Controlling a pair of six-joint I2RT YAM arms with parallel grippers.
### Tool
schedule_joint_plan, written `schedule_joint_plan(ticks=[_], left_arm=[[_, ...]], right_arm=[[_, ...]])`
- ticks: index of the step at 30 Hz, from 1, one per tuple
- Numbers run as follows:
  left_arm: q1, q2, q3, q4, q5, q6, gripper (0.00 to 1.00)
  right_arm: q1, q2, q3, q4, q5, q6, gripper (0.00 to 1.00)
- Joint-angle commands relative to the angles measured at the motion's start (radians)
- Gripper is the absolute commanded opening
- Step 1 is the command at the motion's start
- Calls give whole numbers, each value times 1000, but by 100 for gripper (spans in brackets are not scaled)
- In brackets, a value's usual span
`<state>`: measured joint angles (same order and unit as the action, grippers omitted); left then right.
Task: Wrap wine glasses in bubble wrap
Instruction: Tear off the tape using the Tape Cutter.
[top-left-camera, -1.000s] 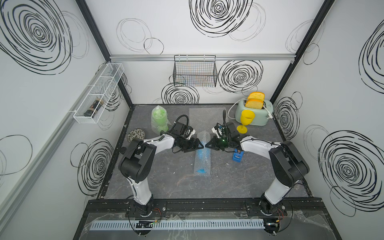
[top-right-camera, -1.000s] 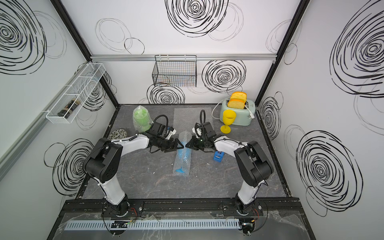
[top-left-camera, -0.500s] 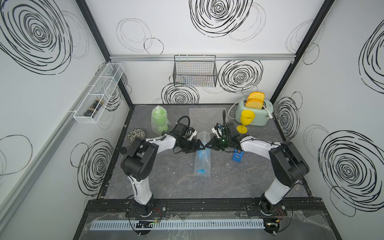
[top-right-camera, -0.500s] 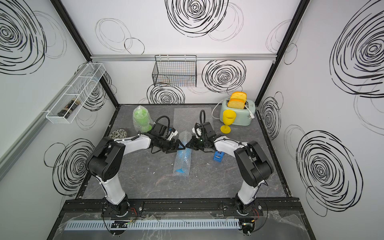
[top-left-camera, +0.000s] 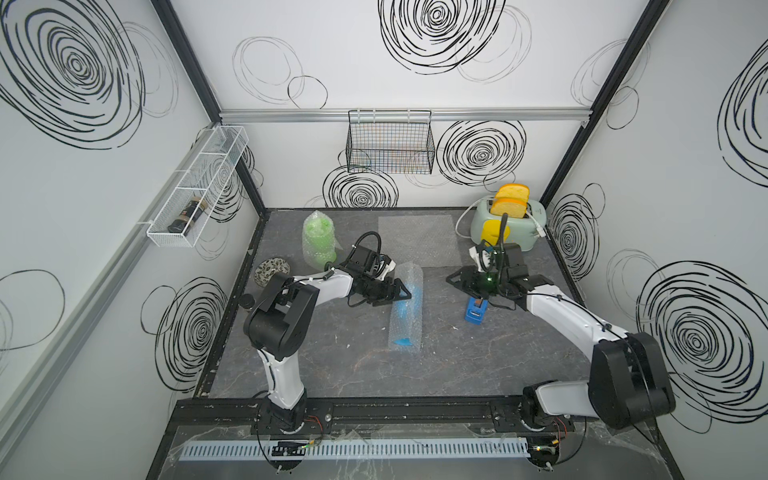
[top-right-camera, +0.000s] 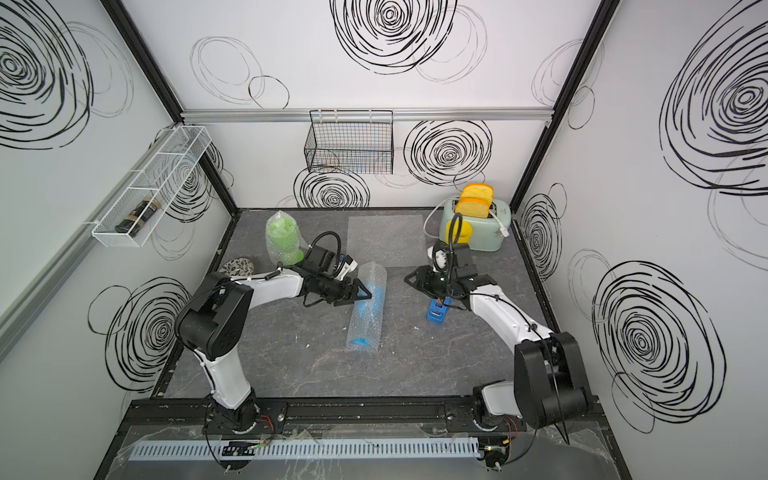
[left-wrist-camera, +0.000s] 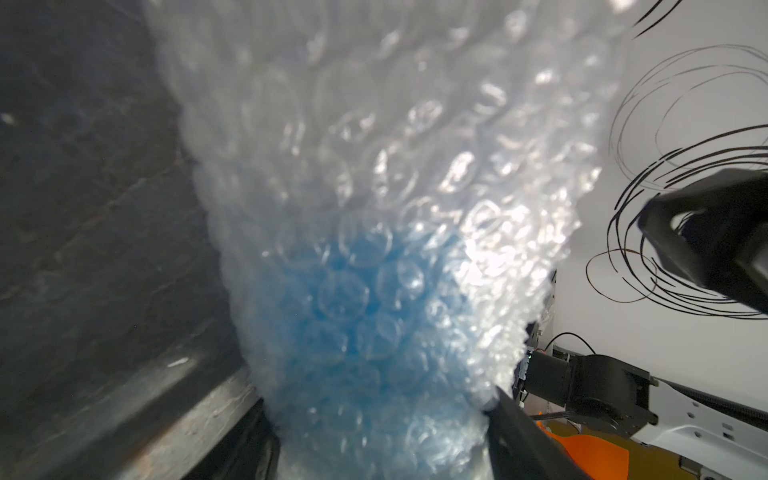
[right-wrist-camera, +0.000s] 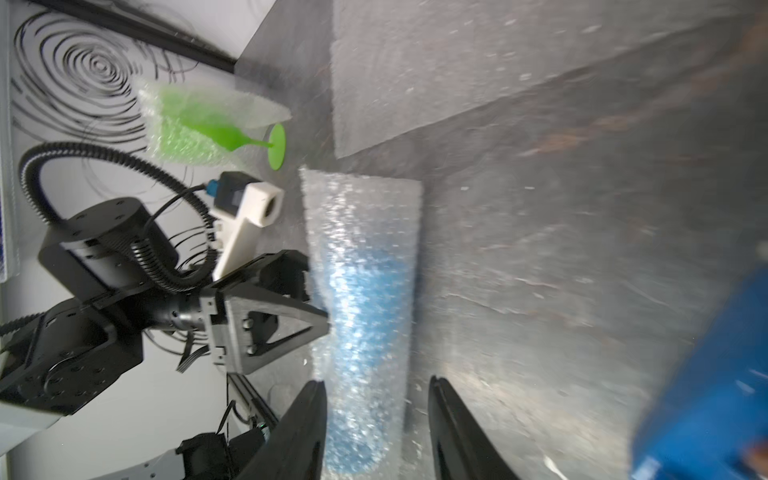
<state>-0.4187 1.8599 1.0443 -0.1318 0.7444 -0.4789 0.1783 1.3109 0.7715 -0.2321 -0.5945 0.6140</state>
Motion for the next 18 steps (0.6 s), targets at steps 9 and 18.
schedule_joint_plan(ticks=[9, 18], left_arm=[[-13, 36, -33, -42, -103, -1, 71], [-19, 44, -30, -50, -109, 12, 70]], right_arm=[[-269, -47, -191, -42, -103, -127, 43], [-273, 53, -229, 98, -157, -80, 36]])
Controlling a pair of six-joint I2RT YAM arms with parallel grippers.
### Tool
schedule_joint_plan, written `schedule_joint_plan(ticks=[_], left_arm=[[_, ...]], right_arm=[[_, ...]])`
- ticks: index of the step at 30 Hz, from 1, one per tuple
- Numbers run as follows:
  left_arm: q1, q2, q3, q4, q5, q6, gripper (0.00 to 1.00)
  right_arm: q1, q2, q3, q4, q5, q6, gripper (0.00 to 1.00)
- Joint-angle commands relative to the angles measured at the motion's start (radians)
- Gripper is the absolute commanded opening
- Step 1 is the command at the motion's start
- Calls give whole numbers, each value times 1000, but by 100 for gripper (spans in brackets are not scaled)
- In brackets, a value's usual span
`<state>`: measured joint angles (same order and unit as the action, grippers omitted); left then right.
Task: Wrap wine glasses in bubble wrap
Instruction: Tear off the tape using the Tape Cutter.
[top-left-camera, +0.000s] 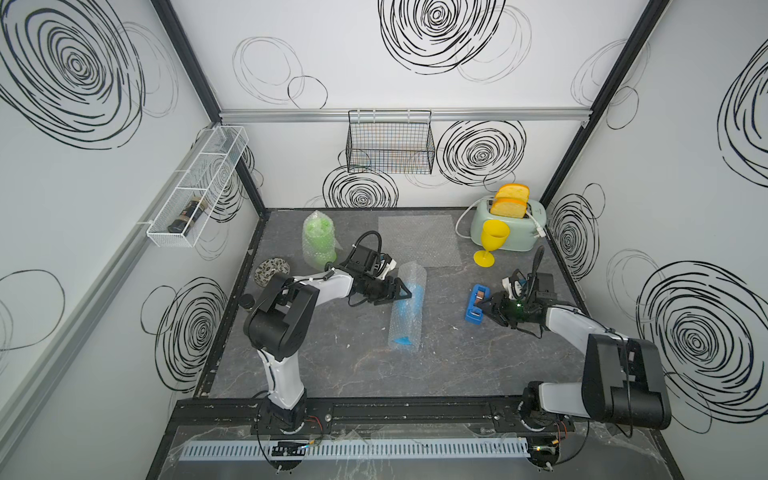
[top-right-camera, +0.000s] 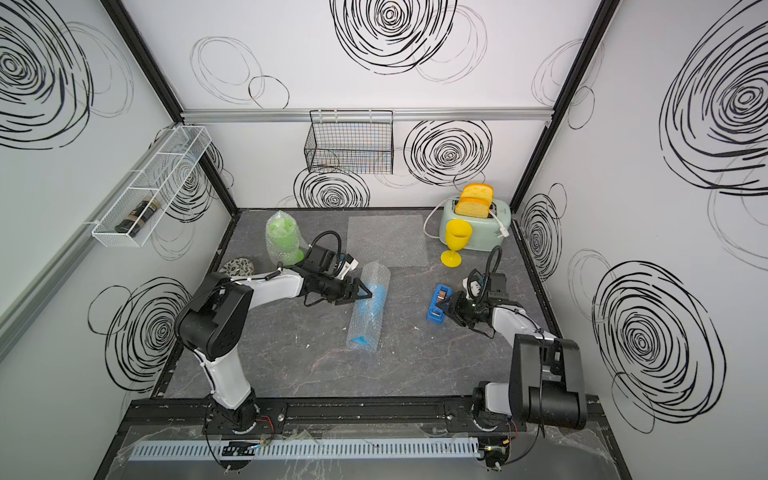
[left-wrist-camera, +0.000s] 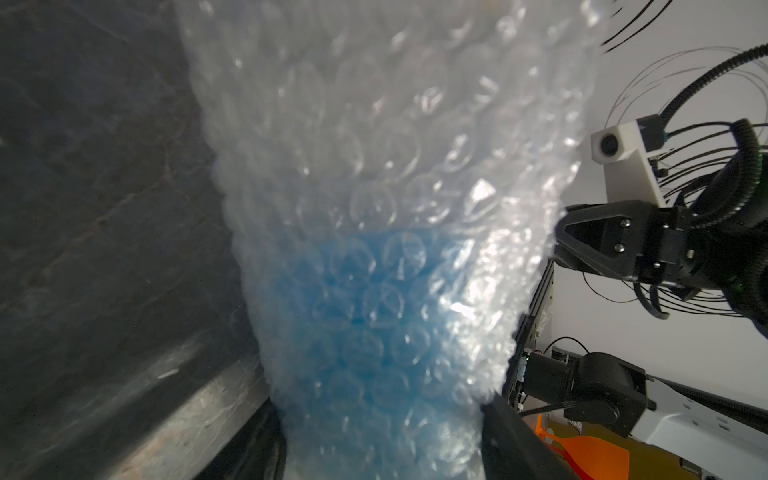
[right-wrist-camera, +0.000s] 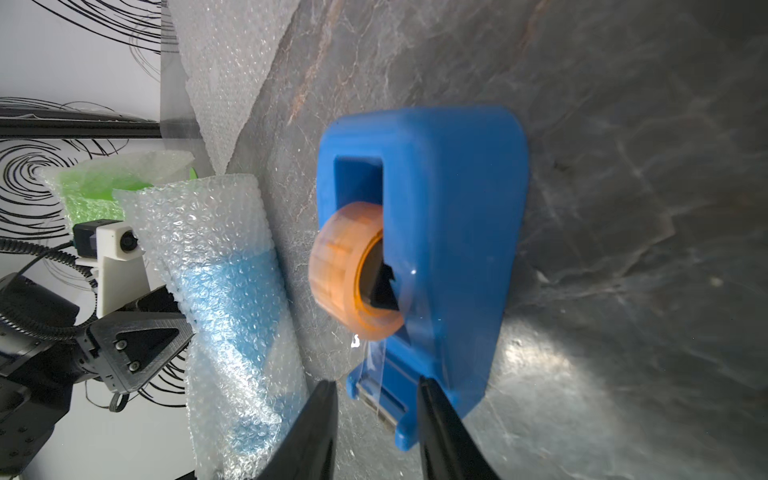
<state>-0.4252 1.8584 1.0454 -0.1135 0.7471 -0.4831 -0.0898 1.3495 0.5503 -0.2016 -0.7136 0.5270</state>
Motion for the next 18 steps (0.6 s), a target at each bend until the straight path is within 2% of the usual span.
schedule_joint_plan(ticks=[1, 18], left_arm=[[-11, 41, -31, -72, -114, 20, 71], [-20, 22, -41, -71, -128, 25, 71]], right_arm=[[-5, 23, -1, 65, -40, 4, 36], [-5, 132, -40, 183, -90, 32, 28]])
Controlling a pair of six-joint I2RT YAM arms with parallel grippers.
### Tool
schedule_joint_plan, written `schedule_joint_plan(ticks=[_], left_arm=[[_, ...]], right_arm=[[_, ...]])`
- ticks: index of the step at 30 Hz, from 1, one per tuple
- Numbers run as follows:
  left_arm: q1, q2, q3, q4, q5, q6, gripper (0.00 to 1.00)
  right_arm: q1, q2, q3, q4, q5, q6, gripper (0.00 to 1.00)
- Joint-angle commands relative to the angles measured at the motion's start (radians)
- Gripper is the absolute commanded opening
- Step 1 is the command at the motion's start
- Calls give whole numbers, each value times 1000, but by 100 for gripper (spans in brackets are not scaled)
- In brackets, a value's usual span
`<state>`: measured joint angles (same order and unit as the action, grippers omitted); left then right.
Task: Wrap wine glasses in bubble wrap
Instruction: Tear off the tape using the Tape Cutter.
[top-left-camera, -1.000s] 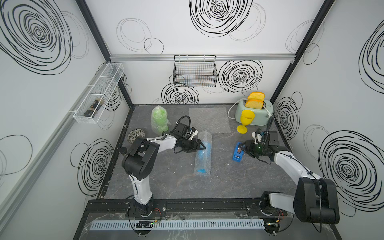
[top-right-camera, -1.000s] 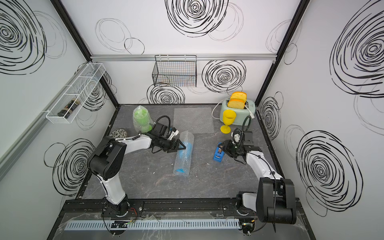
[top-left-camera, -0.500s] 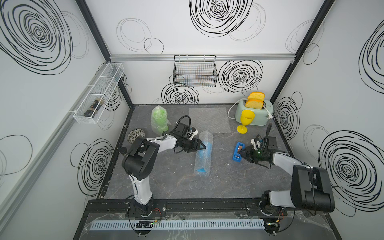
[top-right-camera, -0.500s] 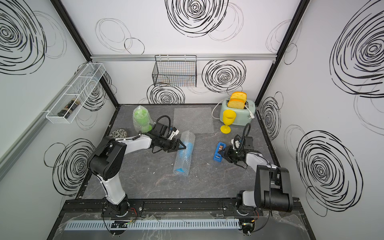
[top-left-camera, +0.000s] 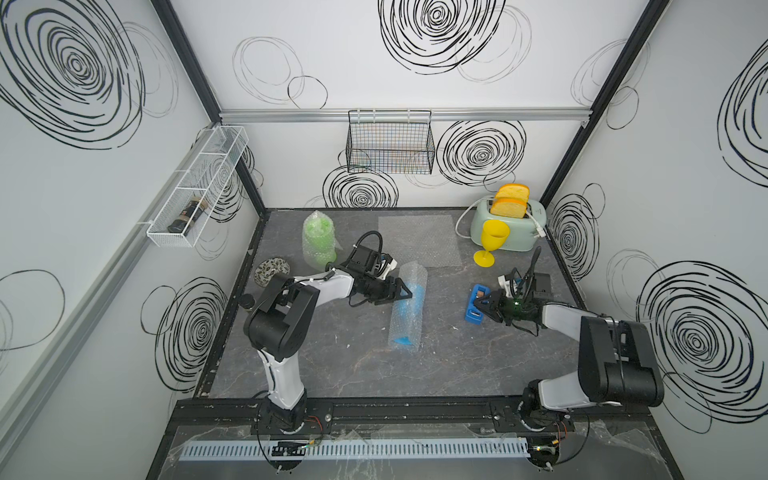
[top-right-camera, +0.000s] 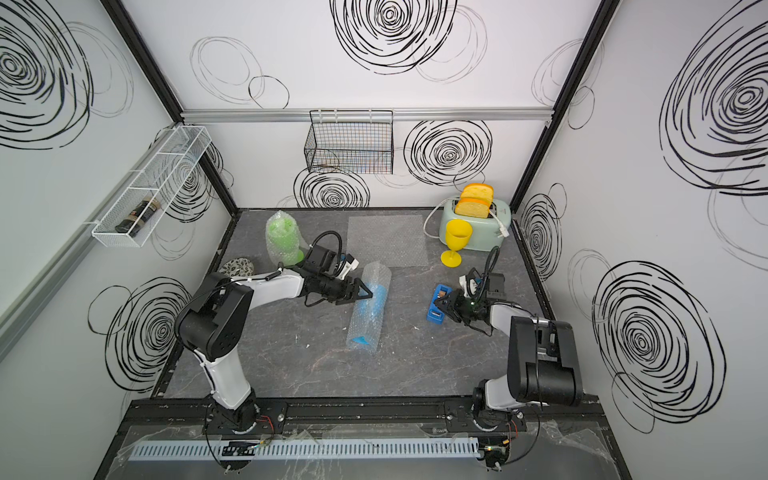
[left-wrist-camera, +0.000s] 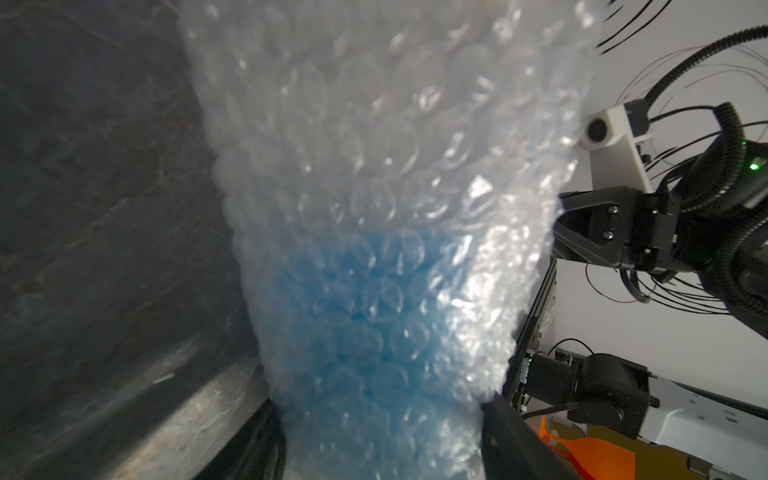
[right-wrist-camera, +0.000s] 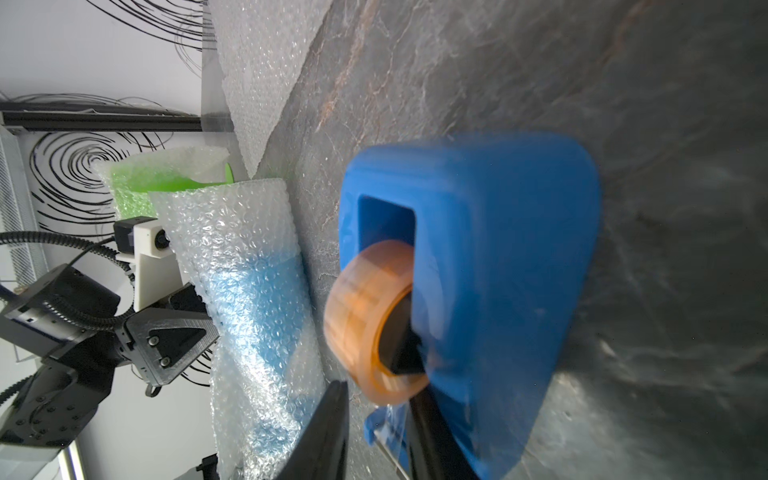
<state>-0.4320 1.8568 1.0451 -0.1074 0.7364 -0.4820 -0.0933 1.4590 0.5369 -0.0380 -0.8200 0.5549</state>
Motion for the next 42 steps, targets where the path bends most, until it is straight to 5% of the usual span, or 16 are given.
schedule_joint_plan(ticks=[1, 12, 42], left_arm=[[-14, 31, -42, -76, -117, 23, 71], [-10, 27, -41, -81, -126, 29, 71], [-15, 12, -42, -83, -140, 39, 71]], right_arm=[[-2, 22, -35, 32, 21, 8, 26], [-12, 13, -45, 55, -42, 44, 0], [-75, -12, -30, 259, -206, 331, 0]])
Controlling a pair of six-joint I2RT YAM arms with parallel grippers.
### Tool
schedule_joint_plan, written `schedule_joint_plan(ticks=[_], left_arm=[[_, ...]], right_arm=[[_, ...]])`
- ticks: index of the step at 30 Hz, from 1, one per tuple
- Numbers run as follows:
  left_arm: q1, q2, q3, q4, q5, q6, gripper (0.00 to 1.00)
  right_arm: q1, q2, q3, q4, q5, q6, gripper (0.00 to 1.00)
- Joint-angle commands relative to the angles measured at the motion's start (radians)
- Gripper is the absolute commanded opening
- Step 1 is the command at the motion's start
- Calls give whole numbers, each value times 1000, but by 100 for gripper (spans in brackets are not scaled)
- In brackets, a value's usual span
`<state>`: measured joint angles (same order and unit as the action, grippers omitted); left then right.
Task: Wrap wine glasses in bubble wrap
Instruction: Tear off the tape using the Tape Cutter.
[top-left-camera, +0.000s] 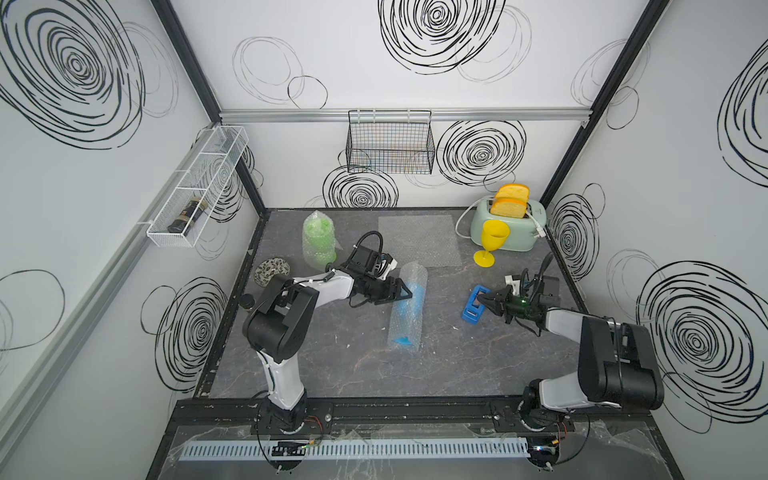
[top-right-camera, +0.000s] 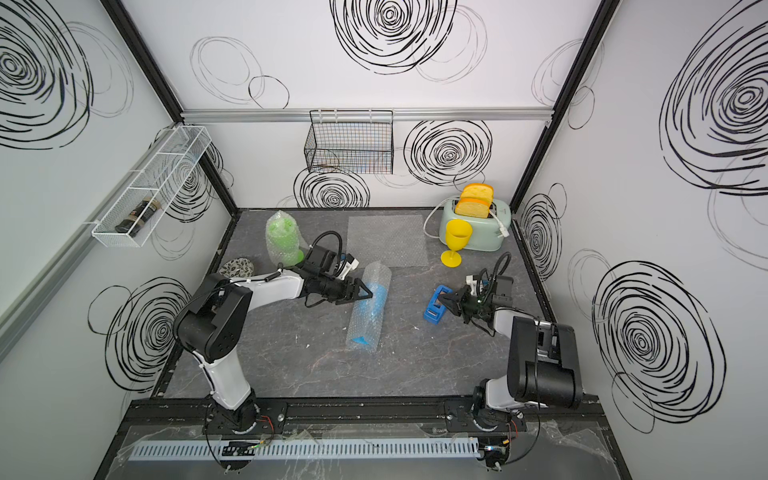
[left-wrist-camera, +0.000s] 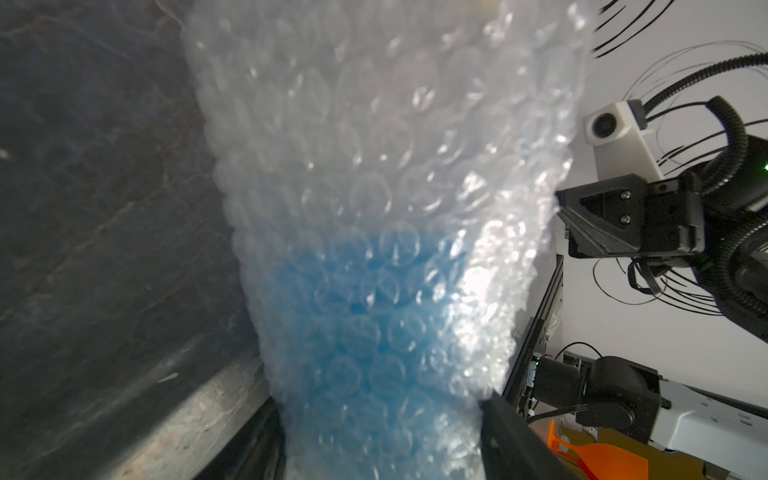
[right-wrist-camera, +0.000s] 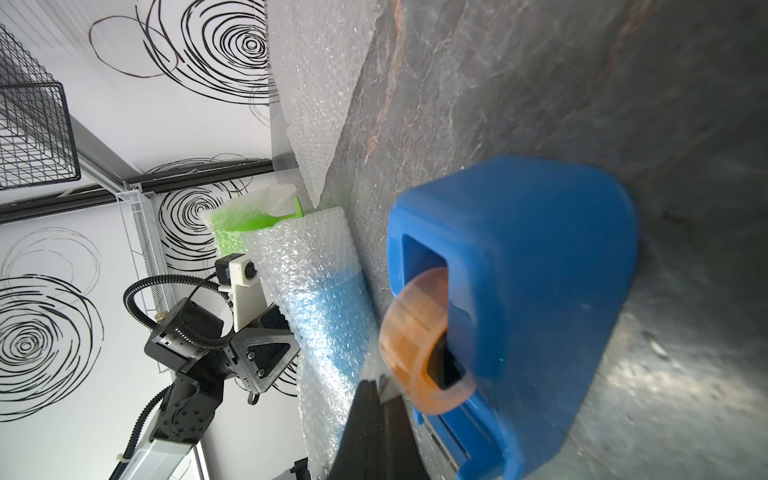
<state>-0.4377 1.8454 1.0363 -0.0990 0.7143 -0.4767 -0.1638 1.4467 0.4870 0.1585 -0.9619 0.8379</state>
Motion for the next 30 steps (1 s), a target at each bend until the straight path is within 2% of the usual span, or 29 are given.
schedule_joint_plan(ticks=[1, 6, 10, 13, 19, 25, 30], left_arm=[[-9, 25, -38, -88, -118, 30, 71], [-12, 37, -33, -93, -120, 33, 71], [-15, 42, -37, -88, -119, 27, 71], [-18, 41, -30, -97, -120, 33, 71], [-19, 45, -35, -89, -116, 28, 71], [-17, 48, -33, -87, -109, 21, 71], [-9, 31, -34, -91, -112, 23, 71]], right_arm=[[-5, -8, 22, 85, -74, 74, 0], [1, -47, 40, 121, -77, 142, 0], [11, 19, 21, 141, -78, 121, 0], [18, 47, -11, 202, -89, 168, 0], [33, -29, 8, 243, -72, 255, 0], [41, 94, -25, 300, -64, 264, 0], [52, 99, -51, 378, -65, 357, 0]])
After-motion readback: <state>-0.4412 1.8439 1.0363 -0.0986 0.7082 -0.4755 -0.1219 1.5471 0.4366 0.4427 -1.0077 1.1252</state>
